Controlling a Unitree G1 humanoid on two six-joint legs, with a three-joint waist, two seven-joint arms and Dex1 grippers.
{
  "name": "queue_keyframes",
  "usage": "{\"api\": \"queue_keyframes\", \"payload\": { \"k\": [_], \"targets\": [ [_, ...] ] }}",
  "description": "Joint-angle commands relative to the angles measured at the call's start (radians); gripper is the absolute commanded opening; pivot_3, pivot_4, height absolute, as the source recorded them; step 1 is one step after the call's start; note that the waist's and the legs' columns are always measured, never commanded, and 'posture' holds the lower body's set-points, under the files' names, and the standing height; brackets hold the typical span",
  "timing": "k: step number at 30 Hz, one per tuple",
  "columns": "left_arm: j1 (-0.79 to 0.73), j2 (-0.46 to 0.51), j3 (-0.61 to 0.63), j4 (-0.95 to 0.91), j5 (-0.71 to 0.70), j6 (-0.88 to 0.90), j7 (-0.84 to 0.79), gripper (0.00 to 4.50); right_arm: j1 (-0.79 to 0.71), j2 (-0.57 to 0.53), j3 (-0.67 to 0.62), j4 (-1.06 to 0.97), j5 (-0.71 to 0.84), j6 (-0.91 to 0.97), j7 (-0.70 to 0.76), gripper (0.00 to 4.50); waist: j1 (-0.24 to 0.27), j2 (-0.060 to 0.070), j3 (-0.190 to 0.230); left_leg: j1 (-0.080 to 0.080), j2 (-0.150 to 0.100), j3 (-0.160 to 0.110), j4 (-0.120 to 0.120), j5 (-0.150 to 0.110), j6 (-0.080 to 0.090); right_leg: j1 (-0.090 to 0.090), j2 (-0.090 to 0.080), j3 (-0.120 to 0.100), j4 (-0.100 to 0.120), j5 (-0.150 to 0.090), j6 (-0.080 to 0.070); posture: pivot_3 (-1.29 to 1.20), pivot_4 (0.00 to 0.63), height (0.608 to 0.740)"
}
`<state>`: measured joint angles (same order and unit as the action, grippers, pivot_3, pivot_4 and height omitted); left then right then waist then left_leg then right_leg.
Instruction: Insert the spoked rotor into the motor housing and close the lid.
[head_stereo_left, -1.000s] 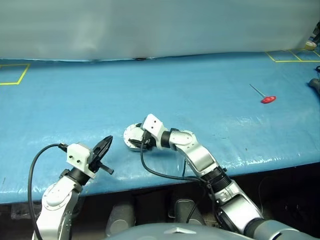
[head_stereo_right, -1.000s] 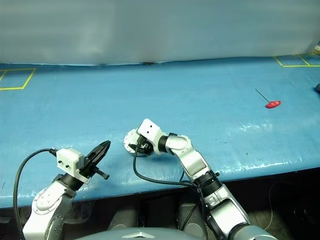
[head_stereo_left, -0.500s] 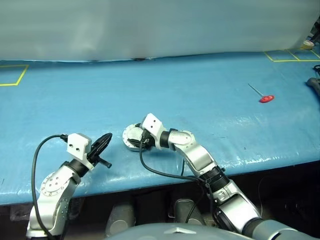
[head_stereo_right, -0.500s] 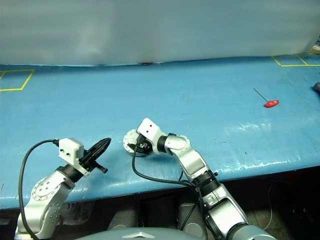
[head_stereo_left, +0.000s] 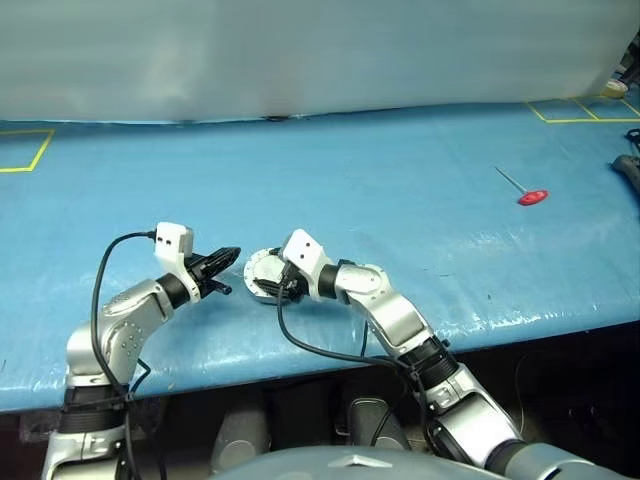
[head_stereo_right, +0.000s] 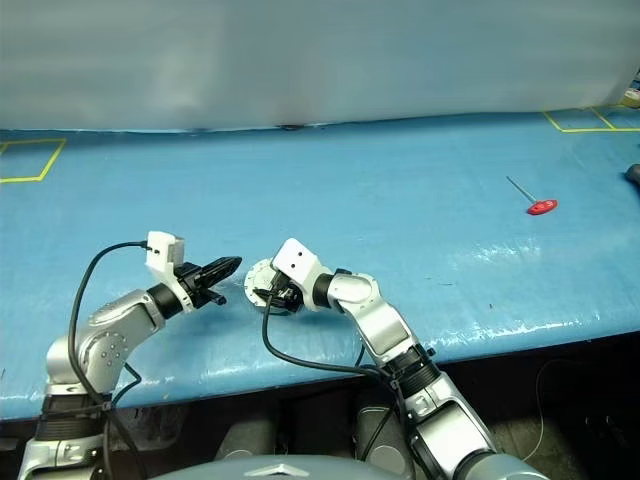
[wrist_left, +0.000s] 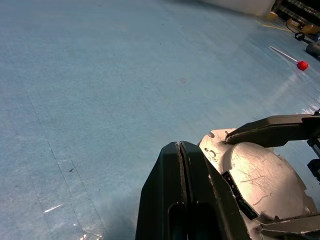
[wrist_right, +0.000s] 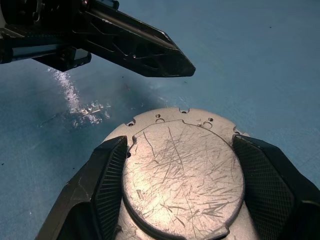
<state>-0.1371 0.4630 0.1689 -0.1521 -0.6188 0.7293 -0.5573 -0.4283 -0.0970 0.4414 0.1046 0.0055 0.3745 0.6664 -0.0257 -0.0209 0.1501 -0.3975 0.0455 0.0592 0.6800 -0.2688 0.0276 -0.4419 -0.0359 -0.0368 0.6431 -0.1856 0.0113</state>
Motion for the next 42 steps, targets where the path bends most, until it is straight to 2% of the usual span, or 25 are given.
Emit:
{"api": "queue_keyframes", "payload": {
  "k": [1,9,19,32,42],
  "targets": [
    [-0.044,0.026,-0.002,-0.002,-0.021,0.015,-0.051,0.00,0.023,-0.004,0.015,-0.003,-0.009,0.022,-0.005,3.05,0.000,0.000,0.000,0.000,0.000,0.000,0.000,0.000,0.000,0.000,0.000,0.000,0.000,0.000,0.000,0.00,0.150,0.740],
    [-0.059,0.077,-0.033,-0.016,-0.024,0.061,-0.124,0.00,0.026,-0.007,0.013,-0.011,-0.008,0.027,-0.016,3.05,0.001,0.000,0.000,0.000,0.000,0.000,0.000,0.000,0.000,0.000,0.000,0.000,0.000,0.000,0.000,0.00,0.150,0.740],
    [-0.033,0.108,-0.090,-0.027,0.004,0.091,-0.135,0.00,0.020,-0.007,0.012,-0.006,-0.010,0.026,-0.022,3.05,0.002,0.000,0.000,0.000,0.000,0.000,0.000,0.000,0.000,0.000,-0.001,0.001,0.000,0.000,0.000,0.00,0.150,0.740],
    [-0.054,0.102,-0.191,0.002,0.063,0.151,-0.131,0.00,0.031,-0.021,0.013,-0.025,-0.002,0.030,-0.011,3.05,0.011,0.001,0.000,0.002,0.000,0.000,0.000,0.000,0.000,0.002,-0.002,0.000,0.000,0.000,0.000,0.00,0.150,0.740],
    [-0.056,0.095,-0.221,0.009,0.087,0.147,-0.151,0.00,0.066,-0.063,-0.003,-0.083,0.021,0.057,0.010,3.05,0.018,0.002,-0.001,0.002,-0.004,-0.001,0.000,-0.001,0.002,0.004,-0.006,-0.001,-0.001,-0.002,0.004,0.00,0.150,0.740]
  ]
}}
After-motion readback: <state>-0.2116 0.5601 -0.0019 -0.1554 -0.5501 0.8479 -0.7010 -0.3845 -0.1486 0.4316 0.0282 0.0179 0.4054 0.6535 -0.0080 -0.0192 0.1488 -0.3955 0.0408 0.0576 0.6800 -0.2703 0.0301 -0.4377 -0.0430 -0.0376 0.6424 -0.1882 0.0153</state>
